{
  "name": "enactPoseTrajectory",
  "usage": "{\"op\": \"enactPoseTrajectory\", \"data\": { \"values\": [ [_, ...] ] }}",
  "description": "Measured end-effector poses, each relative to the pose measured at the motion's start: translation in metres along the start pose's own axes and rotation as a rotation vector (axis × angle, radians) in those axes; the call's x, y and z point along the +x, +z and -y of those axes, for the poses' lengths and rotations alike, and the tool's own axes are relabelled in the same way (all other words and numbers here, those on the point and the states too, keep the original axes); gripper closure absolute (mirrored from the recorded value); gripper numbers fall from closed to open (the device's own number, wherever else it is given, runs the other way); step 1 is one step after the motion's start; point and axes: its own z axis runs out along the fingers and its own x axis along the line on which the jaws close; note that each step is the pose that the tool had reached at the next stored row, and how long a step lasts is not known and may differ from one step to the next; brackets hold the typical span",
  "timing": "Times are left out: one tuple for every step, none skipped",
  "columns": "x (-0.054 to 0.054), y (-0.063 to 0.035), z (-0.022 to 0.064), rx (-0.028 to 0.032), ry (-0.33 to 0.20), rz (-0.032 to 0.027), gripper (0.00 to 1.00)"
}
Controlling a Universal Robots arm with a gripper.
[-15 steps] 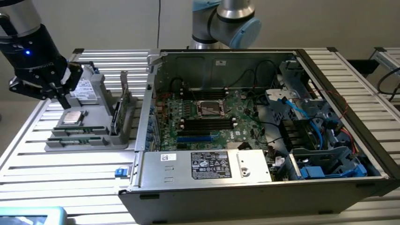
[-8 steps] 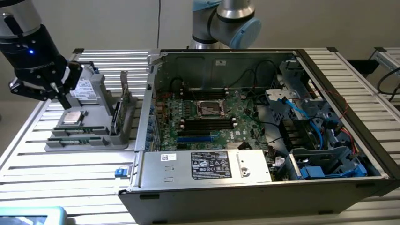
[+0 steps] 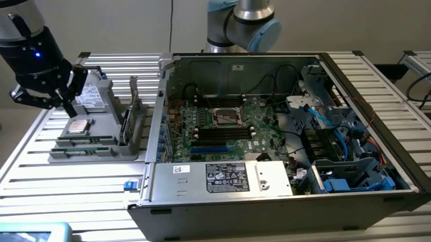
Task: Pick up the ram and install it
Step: 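Pick up the ram and move it above insertion slot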
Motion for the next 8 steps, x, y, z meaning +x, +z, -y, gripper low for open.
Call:
{"op": "enactPoseTrajectory", "data": {
  "values": [
    [0.0000, 0.0001, 0.0000, 0.0000, -0.018, -0.0001, 0.89],
    [0.0000, 0.0001, 0.0000, -0.0001, -0.036, -0.0003, 0.89],
    [0.0000, 0.0001, 0.0000, -0.0001, -0.055, -0.0005, 0.89],
    [0.0000, 0.0001, 0.0000, 0.0000, -0.073, -0.0007, 0.89],
    [0.0000, 0.0002, 0.0000, 0.0000, -0.091, -0.0009, 0.89],
    [0.0000, 0.0002, 0.0000, 0.0000, -0.109, -0.0011, 0.89],
    [0.0000, 0.0003, 0.0000, 0.0000, -0.128, -0.0012, 0.89],
    [0.0000, 0.0004, 0.0000, 0.0000, -0.145, -0.0013, 0.89]
  ]
}}
